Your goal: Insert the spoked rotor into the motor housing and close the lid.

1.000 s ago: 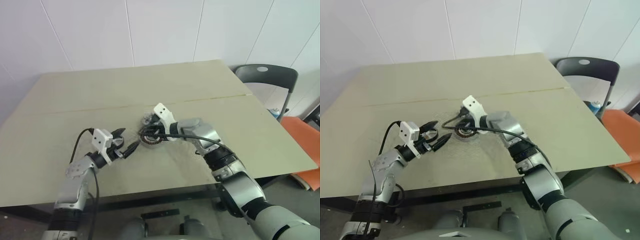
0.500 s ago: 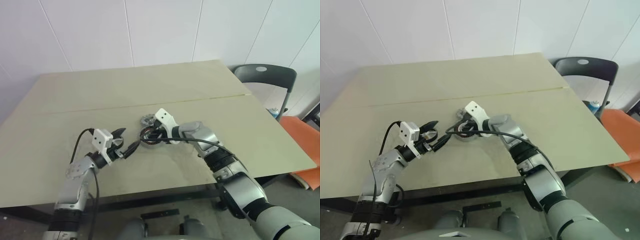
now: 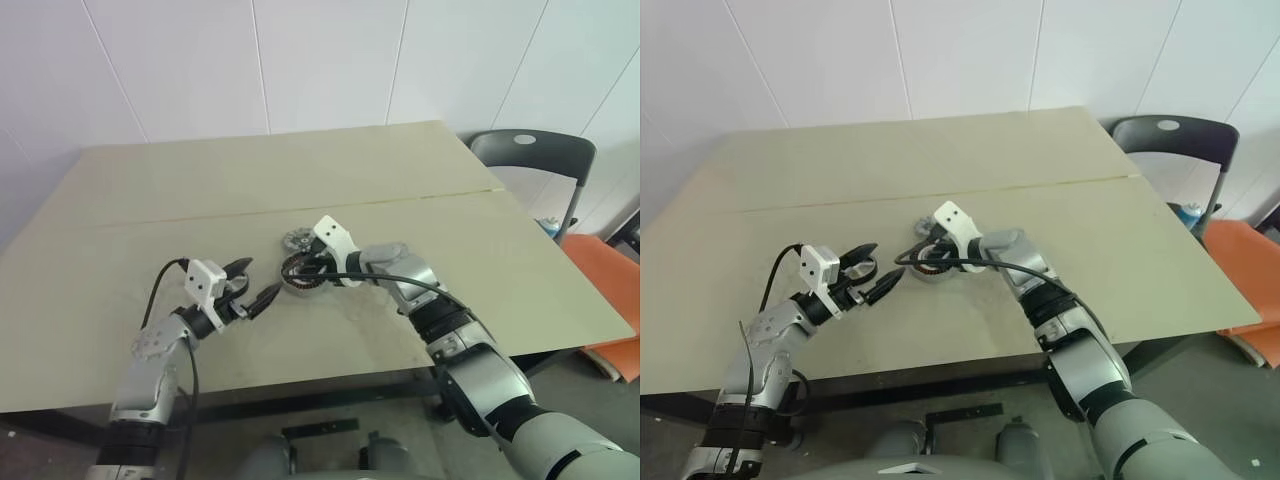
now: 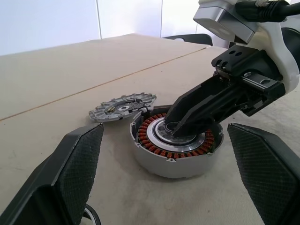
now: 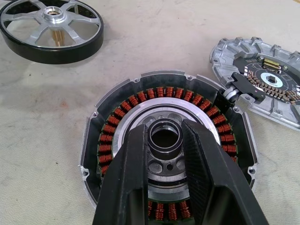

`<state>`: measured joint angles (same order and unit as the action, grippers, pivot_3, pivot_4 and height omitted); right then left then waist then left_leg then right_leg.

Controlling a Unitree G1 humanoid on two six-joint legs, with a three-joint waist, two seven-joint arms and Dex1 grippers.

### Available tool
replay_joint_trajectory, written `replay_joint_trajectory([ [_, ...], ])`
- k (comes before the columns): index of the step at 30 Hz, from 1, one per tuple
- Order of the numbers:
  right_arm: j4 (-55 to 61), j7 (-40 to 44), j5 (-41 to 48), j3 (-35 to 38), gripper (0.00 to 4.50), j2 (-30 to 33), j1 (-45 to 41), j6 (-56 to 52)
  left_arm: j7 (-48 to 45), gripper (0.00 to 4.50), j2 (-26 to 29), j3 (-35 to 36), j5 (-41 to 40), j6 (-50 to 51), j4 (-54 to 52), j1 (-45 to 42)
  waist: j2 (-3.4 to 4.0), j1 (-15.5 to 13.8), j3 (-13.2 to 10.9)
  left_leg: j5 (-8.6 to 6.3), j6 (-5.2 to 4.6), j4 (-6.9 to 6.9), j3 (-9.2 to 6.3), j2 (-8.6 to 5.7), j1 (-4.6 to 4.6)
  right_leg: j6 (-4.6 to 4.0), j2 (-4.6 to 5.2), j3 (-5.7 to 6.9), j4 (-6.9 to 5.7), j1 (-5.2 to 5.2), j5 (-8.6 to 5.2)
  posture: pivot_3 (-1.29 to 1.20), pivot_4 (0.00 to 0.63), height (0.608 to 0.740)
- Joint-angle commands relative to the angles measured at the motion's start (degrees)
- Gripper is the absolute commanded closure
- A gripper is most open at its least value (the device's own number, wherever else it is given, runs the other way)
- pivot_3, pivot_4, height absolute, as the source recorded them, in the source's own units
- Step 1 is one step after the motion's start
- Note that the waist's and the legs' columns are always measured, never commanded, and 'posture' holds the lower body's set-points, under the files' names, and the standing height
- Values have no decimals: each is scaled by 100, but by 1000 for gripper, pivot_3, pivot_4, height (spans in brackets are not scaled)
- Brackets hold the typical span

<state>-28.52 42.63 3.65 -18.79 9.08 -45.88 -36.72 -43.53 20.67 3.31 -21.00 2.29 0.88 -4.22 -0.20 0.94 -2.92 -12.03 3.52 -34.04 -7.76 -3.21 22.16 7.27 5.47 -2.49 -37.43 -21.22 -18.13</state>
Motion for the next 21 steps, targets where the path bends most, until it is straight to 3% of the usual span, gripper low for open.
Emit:
replay_joint_trajectory([
  [1, -66, -5, -113, 42, 3832, 134, -79, -91, -21, 0, 11, 37, -76, -25, -222, -57, 0, -2, 1, 0, 0, -1, 0, 0, 0, 0, 0, 0, 0, 0, 0, 0, 0, 740],
  [21, -178, -114, -139, 131, 3832, 148, -70, -83, -97, 0, -59, 1, -26, -177, -53, -43, -1, -15, 2, 1, 0, -11, 0, -1, -14, -5, -1, 0, -3, 16, 4, 0, 0, 740],
])
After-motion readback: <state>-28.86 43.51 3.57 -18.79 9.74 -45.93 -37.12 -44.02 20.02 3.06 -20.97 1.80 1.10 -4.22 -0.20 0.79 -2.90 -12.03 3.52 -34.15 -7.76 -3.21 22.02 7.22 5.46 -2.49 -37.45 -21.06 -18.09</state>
